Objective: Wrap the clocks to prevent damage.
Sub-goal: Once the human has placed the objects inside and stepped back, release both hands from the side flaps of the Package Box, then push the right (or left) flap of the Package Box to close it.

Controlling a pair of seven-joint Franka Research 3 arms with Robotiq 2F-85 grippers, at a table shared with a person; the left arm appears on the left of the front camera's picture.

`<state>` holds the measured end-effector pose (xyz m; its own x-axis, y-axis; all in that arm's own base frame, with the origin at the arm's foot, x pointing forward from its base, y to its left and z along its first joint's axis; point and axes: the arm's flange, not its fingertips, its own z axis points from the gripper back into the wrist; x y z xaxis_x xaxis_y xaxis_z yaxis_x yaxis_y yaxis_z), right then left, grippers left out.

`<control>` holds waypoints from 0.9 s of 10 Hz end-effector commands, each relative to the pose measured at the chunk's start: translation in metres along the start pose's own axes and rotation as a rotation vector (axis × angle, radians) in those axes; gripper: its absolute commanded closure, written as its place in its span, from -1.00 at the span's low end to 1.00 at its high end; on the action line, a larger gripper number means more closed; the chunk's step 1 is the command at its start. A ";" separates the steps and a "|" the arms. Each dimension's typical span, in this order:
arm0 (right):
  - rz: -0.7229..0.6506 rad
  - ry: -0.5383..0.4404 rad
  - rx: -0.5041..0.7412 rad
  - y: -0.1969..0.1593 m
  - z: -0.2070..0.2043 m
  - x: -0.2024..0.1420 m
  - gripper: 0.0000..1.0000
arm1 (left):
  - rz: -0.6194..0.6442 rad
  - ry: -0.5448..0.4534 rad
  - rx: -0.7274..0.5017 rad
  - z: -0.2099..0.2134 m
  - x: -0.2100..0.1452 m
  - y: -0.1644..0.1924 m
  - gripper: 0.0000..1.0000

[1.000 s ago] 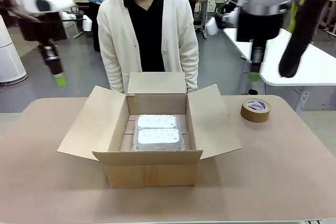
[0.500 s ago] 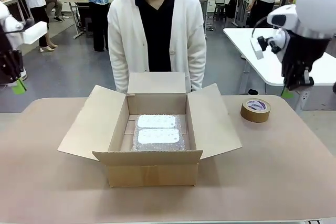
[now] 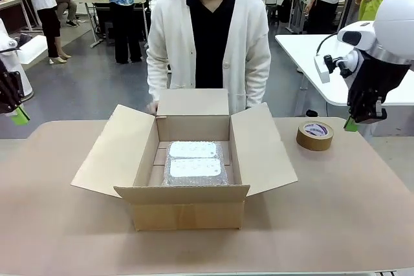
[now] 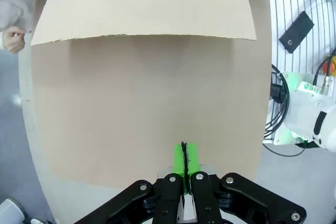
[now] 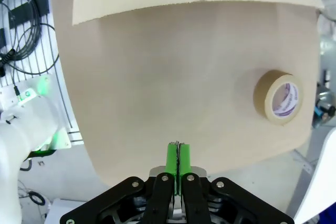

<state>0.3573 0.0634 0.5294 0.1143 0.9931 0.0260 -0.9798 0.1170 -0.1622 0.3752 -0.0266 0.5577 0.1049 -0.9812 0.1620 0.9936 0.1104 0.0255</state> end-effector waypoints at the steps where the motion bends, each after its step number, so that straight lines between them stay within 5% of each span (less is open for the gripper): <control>1: 0.002 0.015 0.004 -0.003 0.003 0.001 0.92 | -0.002 0.021 -0.008 0.005 0.001 0.003 0.90; 9: 0.002 0.015 0.004 -0.003 0.003 0.001 0.92 | -0.002 0.021 -0.008 0.005 0.001 0.003 0.90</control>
<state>0.3577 0.0645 0.5330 0.1135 0.9933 0.0230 -0.9793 0.1158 -0.1659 0.3771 -0.0282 0.5605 0.1021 -0.9821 0.1582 0.9939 0.1075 0.0257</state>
